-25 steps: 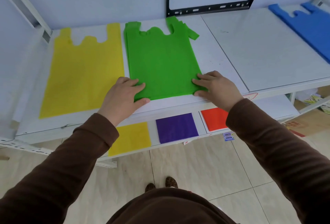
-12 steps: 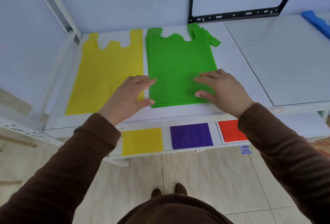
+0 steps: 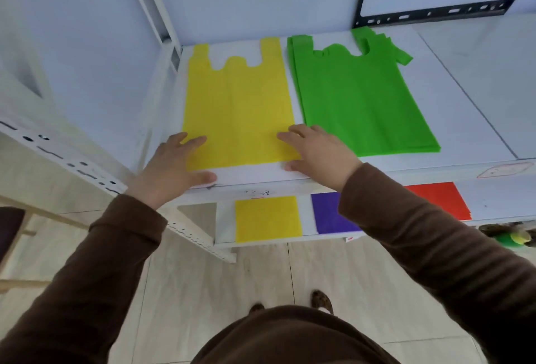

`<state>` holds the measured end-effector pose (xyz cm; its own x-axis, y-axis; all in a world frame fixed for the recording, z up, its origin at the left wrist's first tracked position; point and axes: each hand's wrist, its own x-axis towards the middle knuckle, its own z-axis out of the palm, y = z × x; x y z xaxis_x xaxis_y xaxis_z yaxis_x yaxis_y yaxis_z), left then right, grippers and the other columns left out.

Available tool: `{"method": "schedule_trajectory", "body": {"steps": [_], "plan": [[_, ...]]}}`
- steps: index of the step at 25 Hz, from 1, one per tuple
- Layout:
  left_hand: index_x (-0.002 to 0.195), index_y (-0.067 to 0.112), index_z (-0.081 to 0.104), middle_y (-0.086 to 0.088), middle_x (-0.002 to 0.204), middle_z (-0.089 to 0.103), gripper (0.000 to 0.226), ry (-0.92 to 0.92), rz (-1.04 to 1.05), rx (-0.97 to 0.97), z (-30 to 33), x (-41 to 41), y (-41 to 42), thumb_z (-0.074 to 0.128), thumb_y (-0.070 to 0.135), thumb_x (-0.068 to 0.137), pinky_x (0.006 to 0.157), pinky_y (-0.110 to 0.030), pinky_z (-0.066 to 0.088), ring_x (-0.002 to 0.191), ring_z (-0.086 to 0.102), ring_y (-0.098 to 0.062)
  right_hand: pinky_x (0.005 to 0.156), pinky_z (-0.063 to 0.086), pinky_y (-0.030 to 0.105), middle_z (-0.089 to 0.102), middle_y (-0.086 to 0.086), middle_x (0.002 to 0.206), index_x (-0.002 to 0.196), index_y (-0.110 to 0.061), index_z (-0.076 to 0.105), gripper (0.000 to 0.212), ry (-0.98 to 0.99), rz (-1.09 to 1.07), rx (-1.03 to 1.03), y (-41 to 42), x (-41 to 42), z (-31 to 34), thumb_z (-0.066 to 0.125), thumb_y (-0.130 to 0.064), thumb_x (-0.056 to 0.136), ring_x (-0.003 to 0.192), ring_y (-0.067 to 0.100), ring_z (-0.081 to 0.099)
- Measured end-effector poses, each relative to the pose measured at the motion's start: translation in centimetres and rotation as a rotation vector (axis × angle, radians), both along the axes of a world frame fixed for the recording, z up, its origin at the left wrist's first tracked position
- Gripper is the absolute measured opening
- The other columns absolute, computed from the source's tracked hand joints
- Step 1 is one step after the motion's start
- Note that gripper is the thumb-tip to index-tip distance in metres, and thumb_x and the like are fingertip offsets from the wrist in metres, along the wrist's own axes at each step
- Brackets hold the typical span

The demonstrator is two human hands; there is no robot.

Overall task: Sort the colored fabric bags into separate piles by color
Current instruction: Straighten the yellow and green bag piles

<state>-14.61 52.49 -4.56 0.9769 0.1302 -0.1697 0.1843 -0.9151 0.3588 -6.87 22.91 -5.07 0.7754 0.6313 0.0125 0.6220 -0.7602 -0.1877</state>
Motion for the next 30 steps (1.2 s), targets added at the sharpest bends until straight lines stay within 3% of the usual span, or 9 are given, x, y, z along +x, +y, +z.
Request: {"method": "schedule_trajectory", "body": {"steps": [5,11,17,22,30], "plan": [[0.143,0.036,0.044,-0.004,0.154,0.034,0.062,-0.102,-0.115,0.064,-0.9,0.6,1.4,0.064,0.049,0.086,0.114,-0.037,0.022,0.138,0.028,-0.03,0.095,0.043,0.041,0.055,0.009,0.137,0.134,-0.02,0.055,0.042,-0.023,-0.083,-0.026,0.8,-0.7,-0.8,0.058,-0.032,0.094,0.115,0.033,0.048],[0.138,0.034,0.053,-0.009,0.143,0.047,0.048,-0.165,-0.173,0.107,-1.7,1.5,2.4,0.059,0.042,0.092,0.108,-0.039,0.031,0.126,0.037,-0.033,0.09,0.046,0.04,0.06,0.007,0.126,0.13,-0.019,0.058,0.038,-0.051,-0.143,-0.02,1.4,-0.7,-0.8,0.059,-0.026,0.093,0.11,0.03,0.05],[0.137,0.034,0.053,-0.004,0.141,0.047,0.05,-0.098,-0.172,0.096,-1.1,1.8,2.5,0.057,0.051,0.09,0.107,-0.037,0.031,0.126,0.037,-0.03,0.095,0.044,0.04,0.057,0.006,0.13,0.13,-0.019,0.059,0.041,-0.016,-0.144,0.009,1.6,-0.6,-0.5,0.062,-0.032,0.091,0.113,0.029,0.048],[0.132,0.03,0.056,-0.004,0.132,0.051,0.044,-0.123,-0.181,0.07,-0.7,2.1,2.7,0.061,0.041,0.09,0.102,-0.034,0.033,0.119,0.041,-0.028,0.093,0.043,0.038,0.058,0.005,0.125,0.127,-0.019,0.06,0.04,0.004,-0.133,0.024,1.6,-0.2,-0.4,0.063,-0.034,0.09,0.11,0.026,0.049],[0.137,0.031,0.051,-0.001,0.135,0.047,0.052,-0.087,-0.177,0.072,-0.9,2.2,2.8,0.062,0.045,0.088,0.102,-0.035,0.035,0.123,0.037,-0.026,0.092,0.046,0.041,0.06,0.006,0.122,0.122,-0.019,0.063,0.035,-0.005,-0.131,0.075,1.4,0.3,-0.9,0.066,-0.028,0.088,0.105,0.027,0.049]]}}
